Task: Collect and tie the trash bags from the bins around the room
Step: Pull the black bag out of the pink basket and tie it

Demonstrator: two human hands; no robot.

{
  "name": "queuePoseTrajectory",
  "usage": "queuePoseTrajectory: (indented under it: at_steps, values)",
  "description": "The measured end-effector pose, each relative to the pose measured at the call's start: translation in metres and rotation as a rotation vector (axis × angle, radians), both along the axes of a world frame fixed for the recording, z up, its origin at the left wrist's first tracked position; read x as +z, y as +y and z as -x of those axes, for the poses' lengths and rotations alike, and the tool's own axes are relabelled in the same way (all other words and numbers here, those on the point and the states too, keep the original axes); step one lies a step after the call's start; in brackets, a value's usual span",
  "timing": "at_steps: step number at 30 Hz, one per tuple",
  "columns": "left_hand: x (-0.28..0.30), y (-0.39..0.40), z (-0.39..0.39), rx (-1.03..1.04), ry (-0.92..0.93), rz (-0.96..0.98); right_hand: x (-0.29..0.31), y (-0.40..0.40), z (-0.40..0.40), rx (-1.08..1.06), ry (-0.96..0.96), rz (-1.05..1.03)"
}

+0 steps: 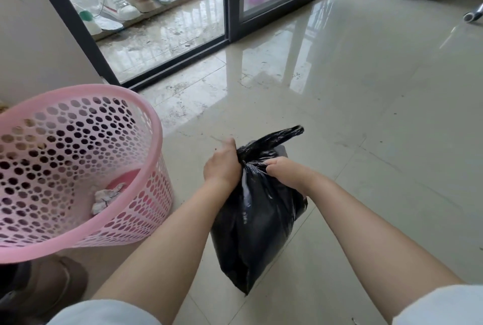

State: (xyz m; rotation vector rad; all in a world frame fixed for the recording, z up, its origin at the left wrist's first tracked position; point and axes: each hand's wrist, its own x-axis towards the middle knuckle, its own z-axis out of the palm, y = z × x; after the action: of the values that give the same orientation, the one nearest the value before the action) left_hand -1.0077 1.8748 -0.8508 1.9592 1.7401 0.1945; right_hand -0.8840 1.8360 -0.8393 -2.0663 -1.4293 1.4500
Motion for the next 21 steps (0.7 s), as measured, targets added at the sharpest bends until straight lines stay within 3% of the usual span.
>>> queuePoseTrajectory:
  at_steps: [4,7,11,13,17,21]
  values:
    - [0.004,0.010,0.005,0.117,-0.448,0.465,0.001,-0.006,-0.015,-0.048,0.040,0.079]
    - [0.002,0.007,0.015,0.235,-0.667,0.703,0.000,-0.009,-0.018,-0.065,0.006,0.091]
    - [-0.013,-0.002,0.009,0.552,-1.086,0.702,-0.012,-0.011,-0.012,-0.026,-0.003,0.075]
    - [-0.018,-0.005,0.005,0.614,-1.235,0.663,-0.015,-0.009,-0.012,-0.034,0.020,0.051]
    - [-0.020,-0.012,0.006,0.469,-1.391,0.648,-0.020,-0.009,-0.013,-0.069,0.066,0.022]
    - [-0.024,-0.015,0.013,0.261,-1.319,0.656,-0.022,-0.016,-0.013,0.001,0.084,0.056]
